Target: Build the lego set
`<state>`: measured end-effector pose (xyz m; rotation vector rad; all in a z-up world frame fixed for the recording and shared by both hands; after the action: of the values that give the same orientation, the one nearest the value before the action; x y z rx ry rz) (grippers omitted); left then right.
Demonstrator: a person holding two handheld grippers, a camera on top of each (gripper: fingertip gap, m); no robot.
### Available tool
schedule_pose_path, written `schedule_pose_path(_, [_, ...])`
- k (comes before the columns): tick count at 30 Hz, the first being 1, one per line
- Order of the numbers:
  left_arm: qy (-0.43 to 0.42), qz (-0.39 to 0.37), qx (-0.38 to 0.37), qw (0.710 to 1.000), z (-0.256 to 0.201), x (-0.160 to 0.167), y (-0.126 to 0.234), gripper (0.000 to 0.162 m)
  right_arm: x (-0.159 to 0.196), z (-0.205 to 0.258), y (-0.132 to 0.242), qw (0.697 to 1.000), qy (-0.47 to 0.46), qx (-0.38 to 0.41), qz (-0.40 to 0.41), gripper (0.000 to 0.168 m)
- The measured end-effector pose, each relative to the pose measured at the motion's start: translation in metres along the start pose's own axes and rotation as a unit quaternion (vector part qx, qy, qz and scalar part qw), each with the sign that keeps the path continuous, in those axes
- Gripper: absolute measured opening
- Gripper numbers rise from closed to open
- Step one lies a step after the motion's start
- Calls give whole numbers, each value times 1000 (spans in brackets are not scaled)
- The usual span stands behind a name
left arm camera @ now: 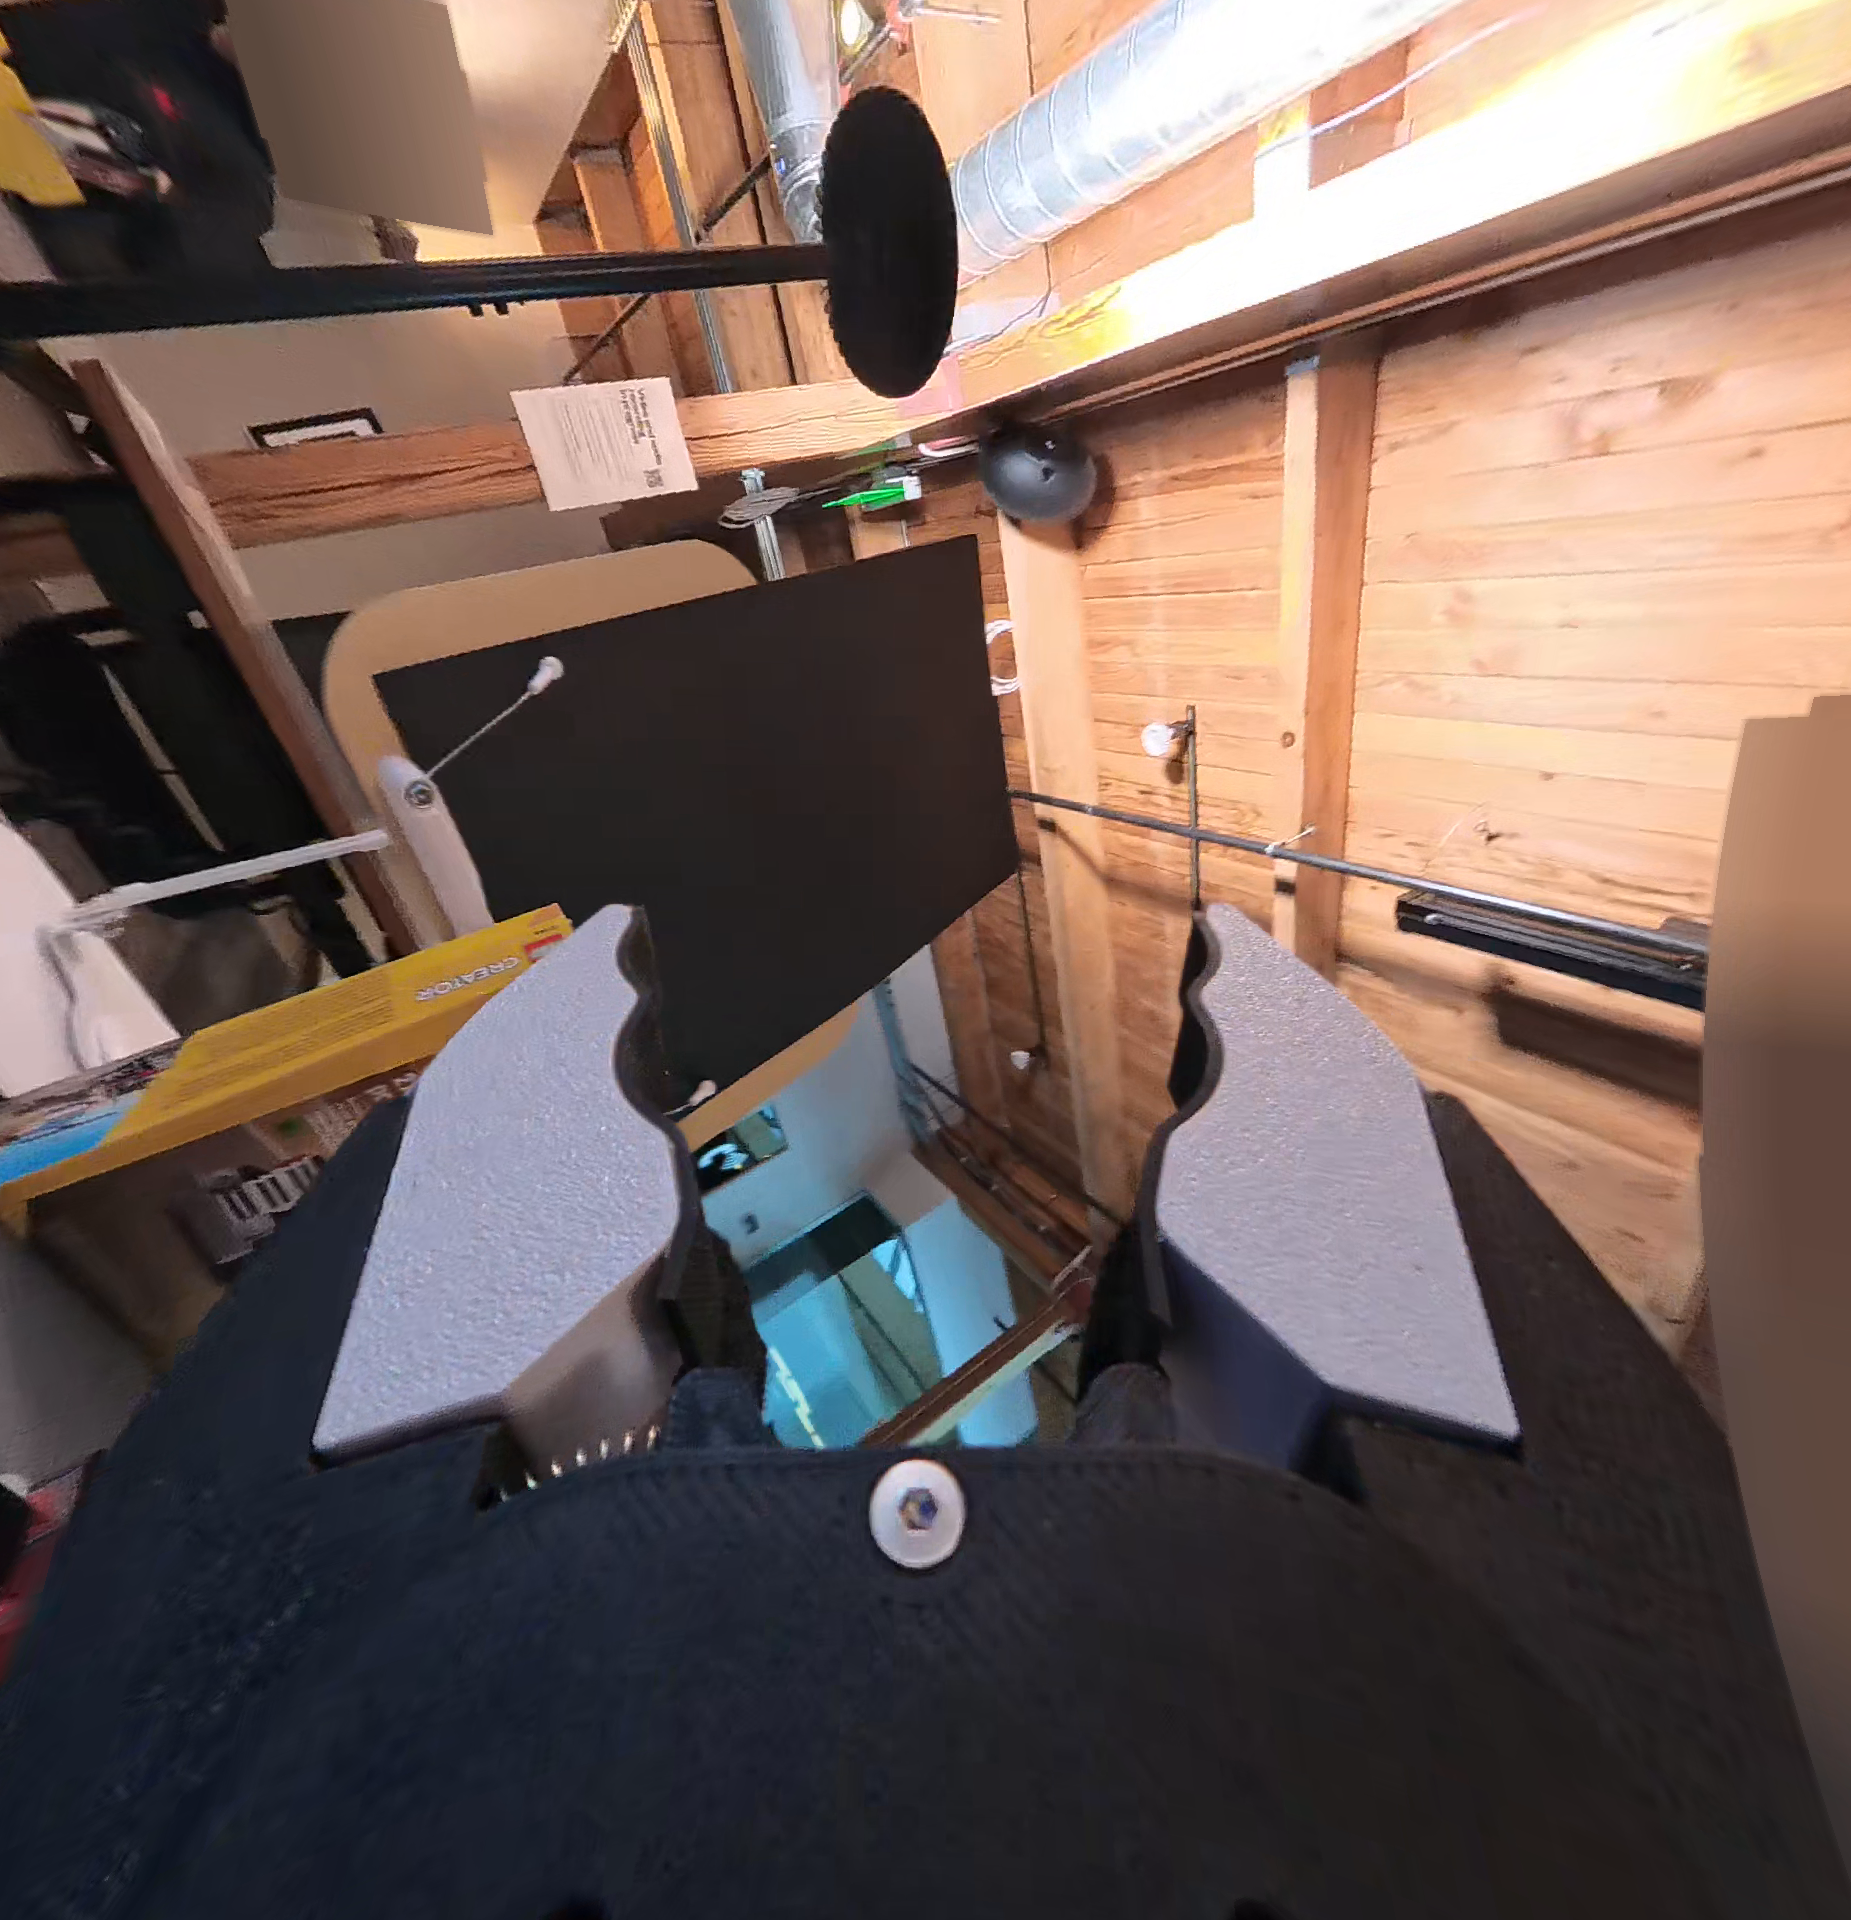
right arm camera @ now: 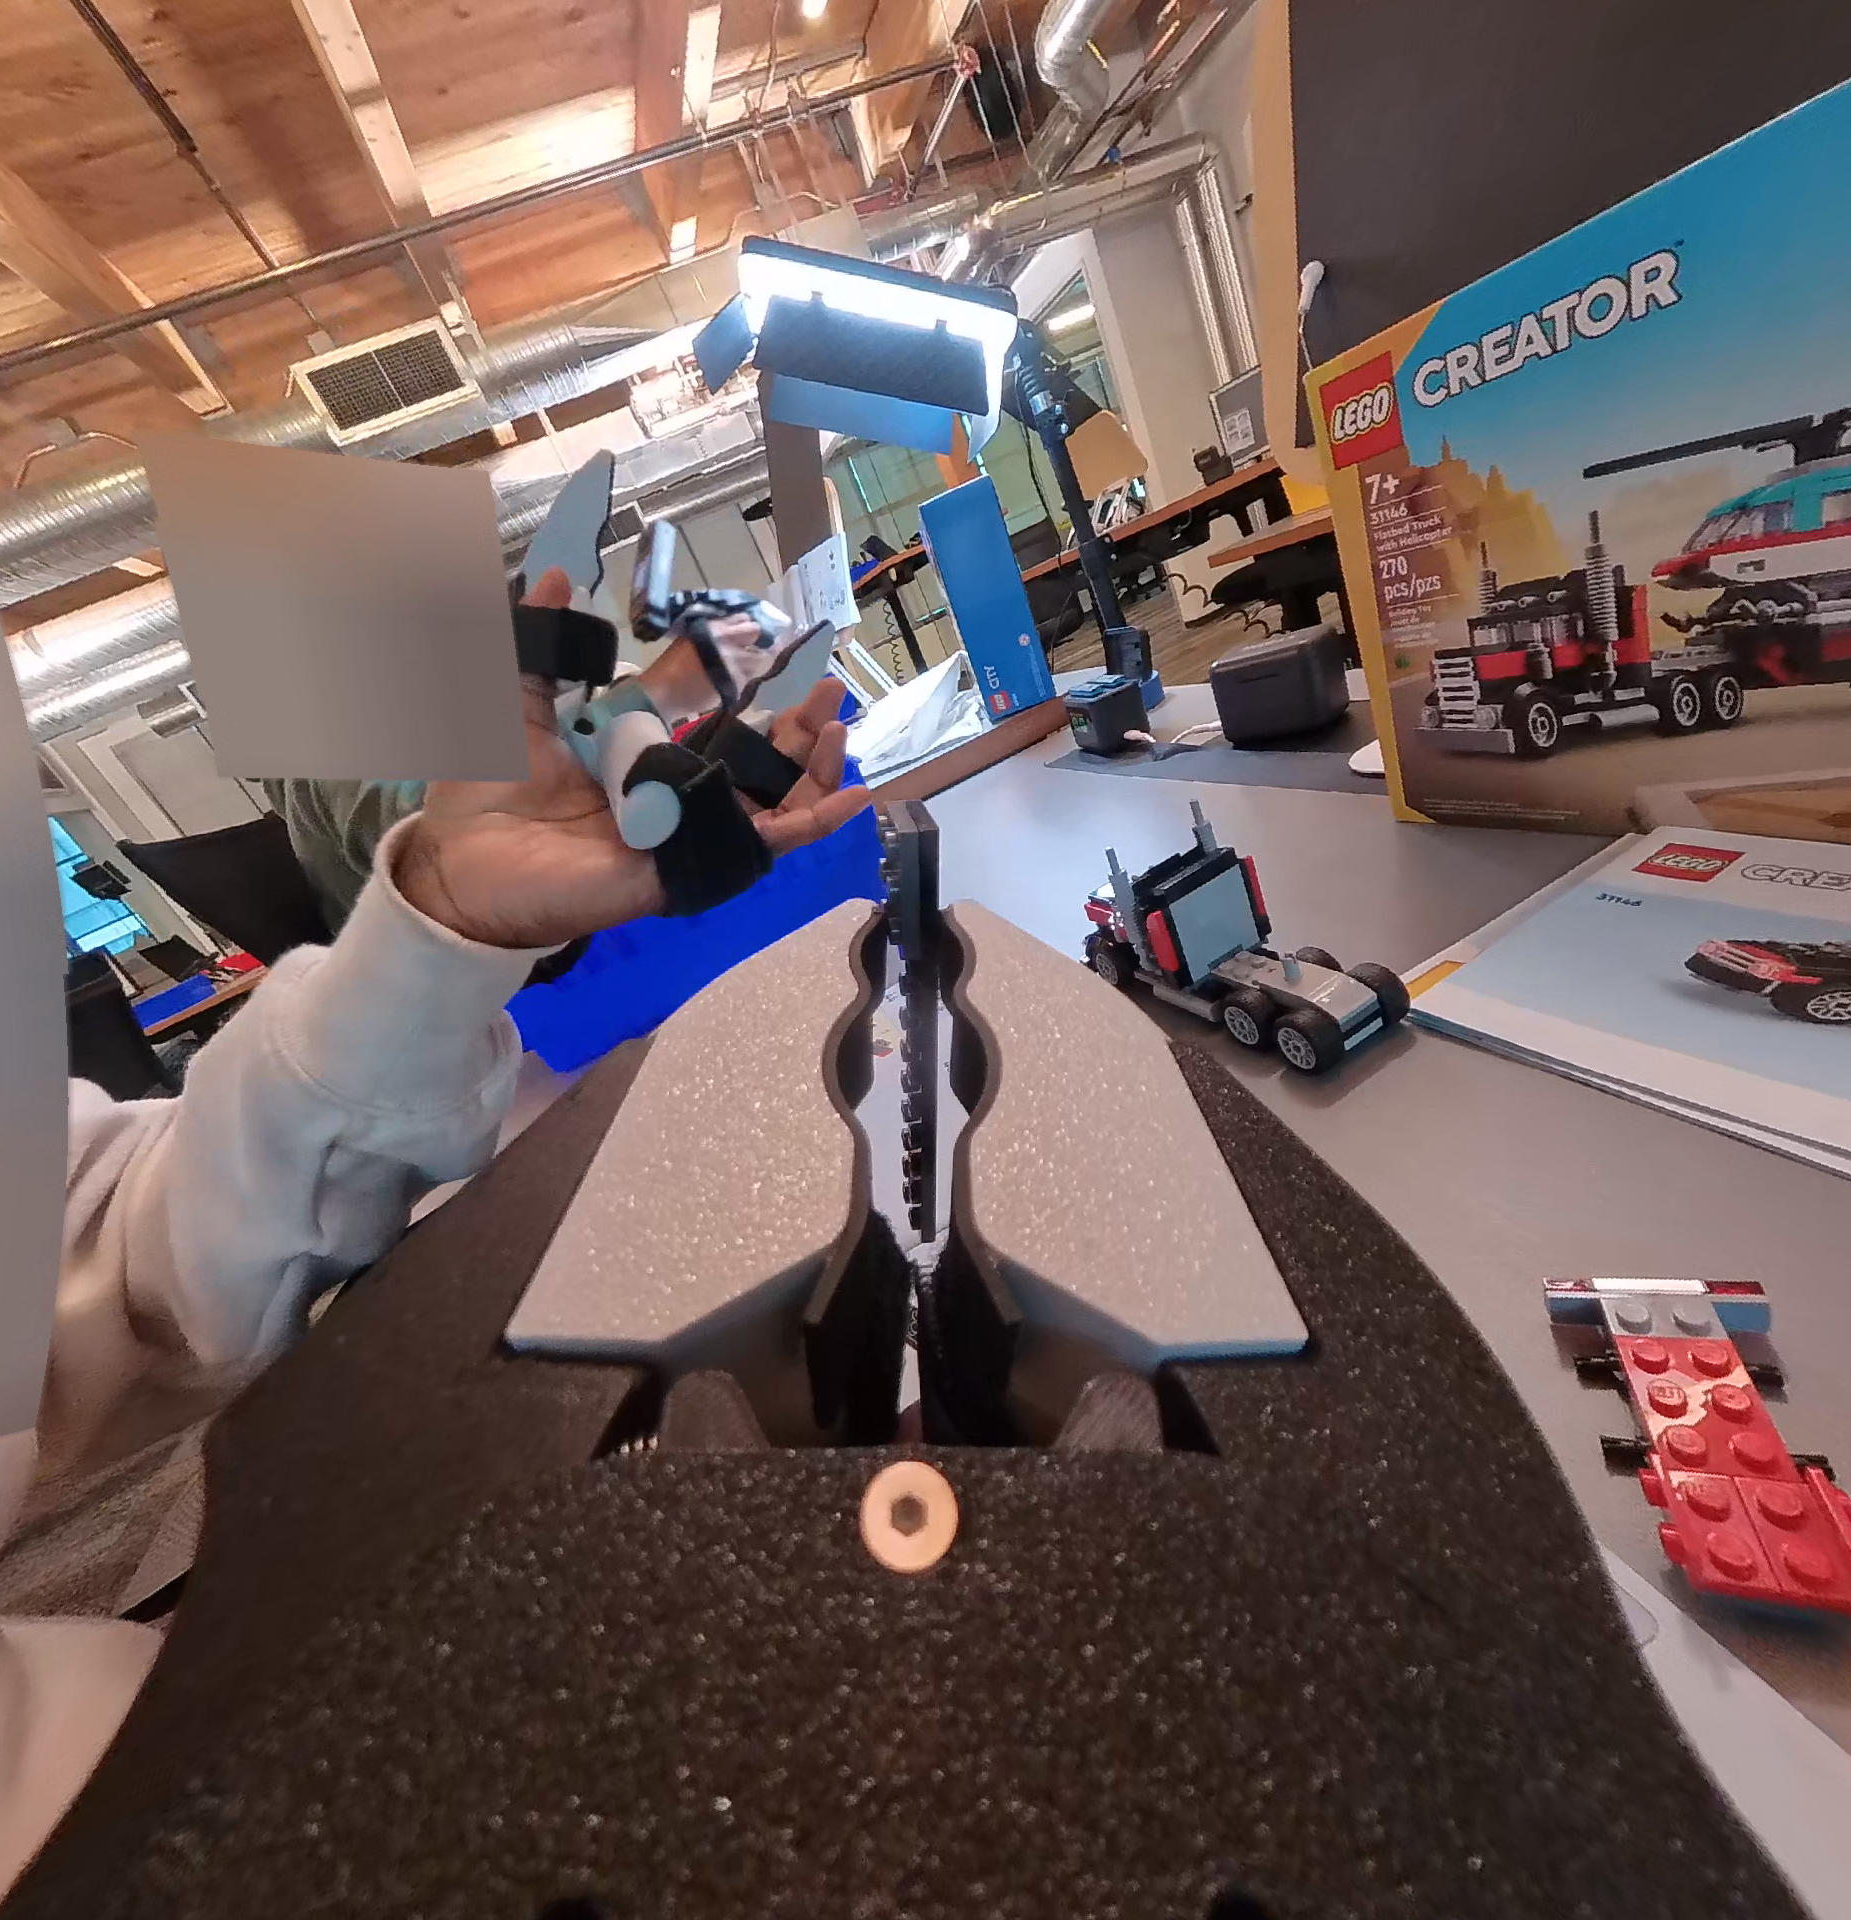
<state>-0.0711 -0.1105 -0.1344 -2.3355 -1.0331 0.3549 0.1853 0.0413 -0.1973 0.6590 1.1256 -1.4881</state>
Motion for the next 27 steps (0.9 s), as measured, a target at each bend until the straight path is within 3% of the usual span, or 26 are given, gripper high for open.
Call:
schedule_pose_path(3, [-35,32,-11,999,-4,5,-3,91,0,0,0,1000,-2,1,-2,9])
schedule_pose_path(5, [-93,93,50,990,-12,14,-7,68,0,0,1,1000,-2,0,-3,9])
schedule_pose_path(7, [-193,222,139,946,-19,31,-12,58,-1,-1,1,1000,-8,-3,-10,9])
schedule_pose_path(8, [-258,318,180,894,-20,42,-13,54,-1,-1,2,1000,-16,-6,-17,9])
schedule_pose_path(11, [-397,565,250,679,-13,68,-4,55,-2,-3,4,998,-47,-16,-42,9])
schedule_pose_path(12, [-415,600,266,630,-12,73,1,59,-2,-3,4,997,-55,-23,-48,9])
schedule_pose_path(13, [-419,614,288,603,-10,78,8,66,-3,-1,3,996,-58,-40,-57,9])
schedule_pose_path(16, [-349,626,384,582,-12,94,32,63,-7,6,1,989,-59,-109,-86,9])
schedule_pose_path(19, [-288,630,430,579,-14,108,53,40,-7,9,0,985,-48,-135,-94,9])
schedule_pose_path(23, [-292,652,398,576,-5,112,58,18,-8,8,2,984,-59,-128,-108,8])
schedule_pose_path(25, [-274,683,362,572,4,111,56,10,-4,2,2,992,-65,-81,-70,8])
schedule_pose_path(27, [-257,735,300,551,16,109,53,11,3,-5,3,996,-86,-19,-6,8])
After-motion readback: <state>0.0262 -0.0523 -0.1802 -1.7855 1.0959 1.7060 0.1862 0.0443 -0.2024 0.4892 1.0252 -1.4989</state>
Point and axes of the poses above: each gripper's, where its closed fingertips meet, y back along the fingers, x out of its underside, z = x × y across the jaws, the point moved 10 cm from there along y, back along the fingers, and after that the axes turned 8 degrees about -z, right-handed, at the moved point
